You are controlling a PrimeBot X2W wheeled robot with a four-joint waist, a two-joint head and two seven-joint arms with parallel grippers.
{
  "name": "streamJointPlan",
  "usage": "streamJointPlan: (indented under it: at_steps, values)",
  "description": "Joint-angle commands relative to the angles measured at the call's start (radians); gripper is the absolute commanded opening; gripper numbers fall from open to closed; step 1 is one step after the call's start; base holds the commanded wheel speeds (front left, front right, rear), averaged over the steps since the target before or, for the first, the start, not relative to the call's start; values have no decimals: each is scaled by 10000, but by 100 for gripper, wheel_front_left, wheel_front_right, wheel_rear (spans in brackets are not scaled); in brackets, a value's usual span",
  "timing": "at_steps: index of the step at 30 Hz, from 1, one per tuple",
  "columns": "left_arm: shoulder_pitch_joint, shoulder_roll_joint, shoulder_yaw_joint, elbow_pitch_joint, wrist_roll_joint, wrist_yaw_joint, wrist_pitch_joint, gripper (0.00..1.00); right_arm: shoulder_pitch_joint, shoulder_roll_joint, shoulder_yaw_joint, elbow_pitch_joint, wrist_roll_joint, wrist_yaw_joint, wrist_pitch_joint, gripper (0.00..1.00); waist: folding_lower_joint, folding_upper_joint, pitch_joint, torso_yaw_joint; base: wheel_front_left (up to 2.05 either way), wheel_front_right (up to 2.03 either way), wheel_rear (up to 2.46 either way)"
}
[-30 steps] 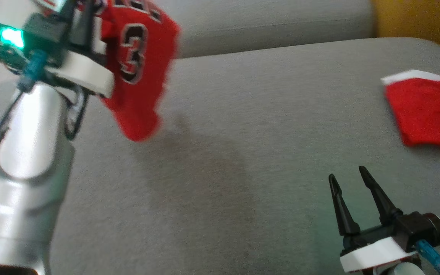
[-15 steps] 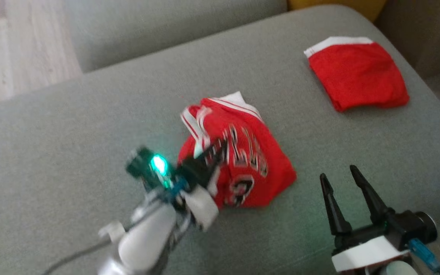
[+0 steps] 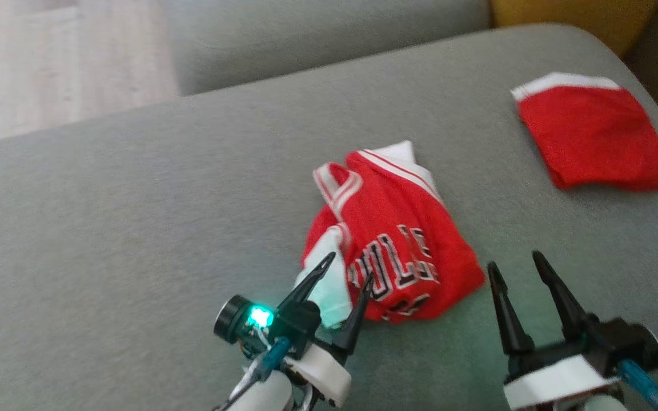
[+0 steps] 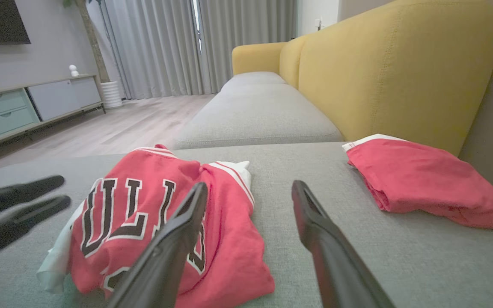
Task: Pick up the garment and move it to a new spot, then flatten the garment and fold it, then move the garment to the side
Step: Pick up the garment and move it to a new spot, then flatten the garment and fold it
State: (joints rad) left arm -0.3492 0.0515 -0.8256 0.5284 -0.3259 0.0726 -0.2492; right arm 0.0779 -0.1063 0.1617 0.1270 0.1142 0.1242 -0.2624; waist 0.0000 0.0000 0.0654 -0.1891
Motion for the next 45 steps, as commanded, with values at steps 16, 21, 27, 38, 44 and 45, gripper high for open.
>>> streamJointPlan:
  at_steps: [16, 21, 27, 38, 44, 45]
  values:
    - [3233, 735, 3865, -3345, 830, 1837, -124, 100, 906, 340, -1451, -273, -225, 65, 6, 100, 0, 0, -1644, 2959, 0, 0, 0]
    - [4136, 759, 4603, -3932, 1172, 1734, -125, 100, 1319, 428, -1632, -344, -291, 65, 6, 100, 0, 0, -1748, 3131, 0, 0, 0]
    - [4642, 576, 4990, -4111, 1558, 1532, -125, 100, 1495, 501, -1735, -369, -334, 65, 6, 100, 0, 0, -1798, 3146, 0, 0, 0]
    - [4689, 266, 5295, -4003, 2010, 1176, -125, 100, 1447, 540, -1654, -222, -278, 65, 6, 100, 0, 0, -1807, 3056, 0, 0, 0]
    - [4667, 145, 5325, -3973, 2132, 1029, -126, 100, 1432, 527, -1538, -163, -187, 65, 6, 100, 0, 0, -1779, 3090, 0, 0, 0]
    - [4657, 131, 5334, -3970, 2146, 1008, -126, 100, 1426, 517, -1524, -143, -170, 65, 6, 100, 0, 0, -1773, 3102, 0, 0, 0]
